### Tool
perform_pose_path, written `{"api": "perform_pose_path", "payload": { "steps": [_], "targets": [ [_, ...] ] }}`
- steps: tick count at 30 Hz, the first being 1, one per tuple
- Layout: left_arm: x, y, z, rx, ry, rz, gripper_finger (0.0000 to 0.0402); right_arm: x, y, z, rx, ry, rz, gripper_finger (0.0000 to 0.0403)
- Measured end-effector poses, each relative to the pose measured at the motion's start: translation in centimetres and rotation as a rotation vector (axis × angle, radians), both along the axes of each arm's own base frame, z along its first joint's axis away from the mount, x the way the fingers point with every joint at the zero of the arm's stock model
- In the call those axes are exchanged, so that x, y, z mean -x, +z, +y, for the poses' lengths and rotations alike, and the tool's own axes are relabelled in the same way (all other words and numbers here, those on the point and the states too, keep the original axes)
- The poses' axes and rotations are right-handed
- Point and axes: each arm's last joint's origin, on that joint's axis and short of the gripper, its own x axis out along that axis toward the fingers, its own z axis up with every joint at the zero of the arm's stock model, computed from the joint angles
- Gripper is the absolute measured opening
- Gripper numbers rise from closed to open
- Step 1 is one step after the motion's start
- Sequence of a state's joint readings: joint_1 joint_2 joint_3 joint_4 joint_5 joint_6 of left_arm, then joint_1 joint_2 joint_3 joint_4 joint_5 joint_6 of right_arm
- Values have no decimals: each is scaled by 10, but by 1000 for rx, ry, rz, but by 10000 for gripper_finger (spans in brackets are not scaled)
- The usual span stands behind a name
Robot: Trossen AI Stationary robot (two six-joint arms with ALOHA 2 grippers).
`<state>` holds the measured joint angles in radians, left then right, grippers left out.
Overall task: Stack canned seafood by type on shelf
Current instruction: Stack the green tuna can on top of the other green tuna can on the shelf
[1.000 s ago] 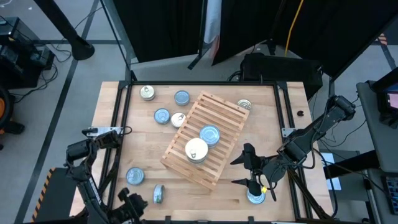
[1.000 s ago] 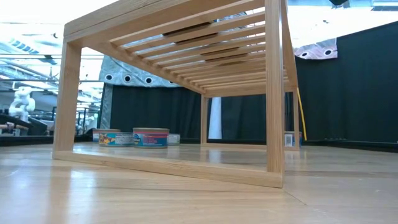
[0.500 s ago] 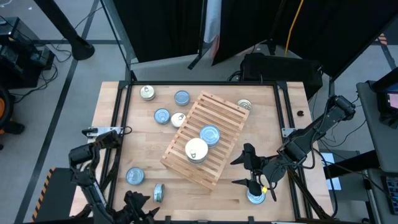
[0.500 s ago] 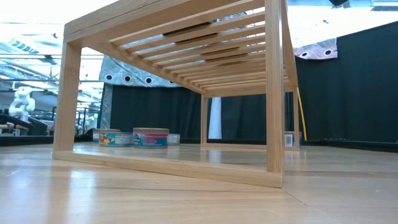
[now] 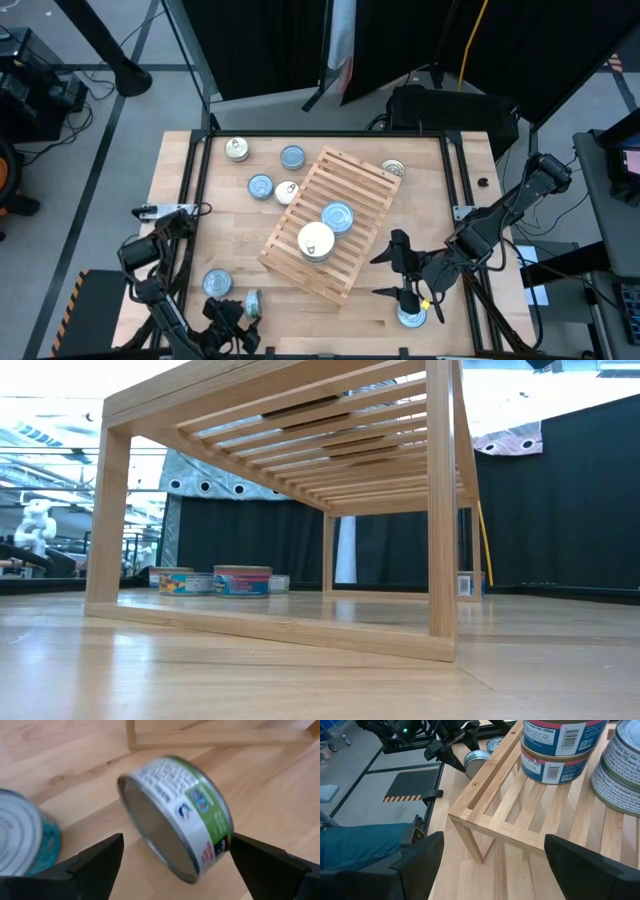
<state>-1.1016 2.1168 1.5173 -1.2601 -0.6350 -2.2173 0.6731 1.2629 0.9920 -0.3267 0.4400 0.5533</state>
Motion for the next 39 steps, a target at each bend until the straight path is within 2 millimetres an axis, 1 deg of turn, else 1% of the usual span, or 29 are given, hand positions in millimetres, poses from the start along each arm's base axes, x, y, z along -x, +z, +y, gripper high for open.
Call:
{"api": "perform_pose_path", "payload": {
  "steps": [5,8,10,14,18,21,29,33,39],
  "targets": [
    [11,7,2,-11,0,69,314,0,0,0,-1,-1,0,336],
    [13,8,0,-23,-14,57,290,0,0,0,-2,-1,0,336],
    [13,9,0,-27,-22,44,281,0,0,0,-2,-1,0,336],
    [12,11,5,-81,-35,71,277,0,0,0,-2,-2,0,336],
    [7,13,7,-178,-143,39,277,0,0,0,-2,-2,0,336],
    [2,13,9,-219,-185,36,277,0,0,0,-2,-2,0,336],
    [-10,6,20,-214,-169,146,271,0,0,0,-2,-2,0,336],
    [-11,4,21,-197,-173,169,237,0,0,0,-2,-2,0,336],
    [-10,4,20,-197,-179,178,154,0,0,0,5,2,-1,336]
  ]
}}
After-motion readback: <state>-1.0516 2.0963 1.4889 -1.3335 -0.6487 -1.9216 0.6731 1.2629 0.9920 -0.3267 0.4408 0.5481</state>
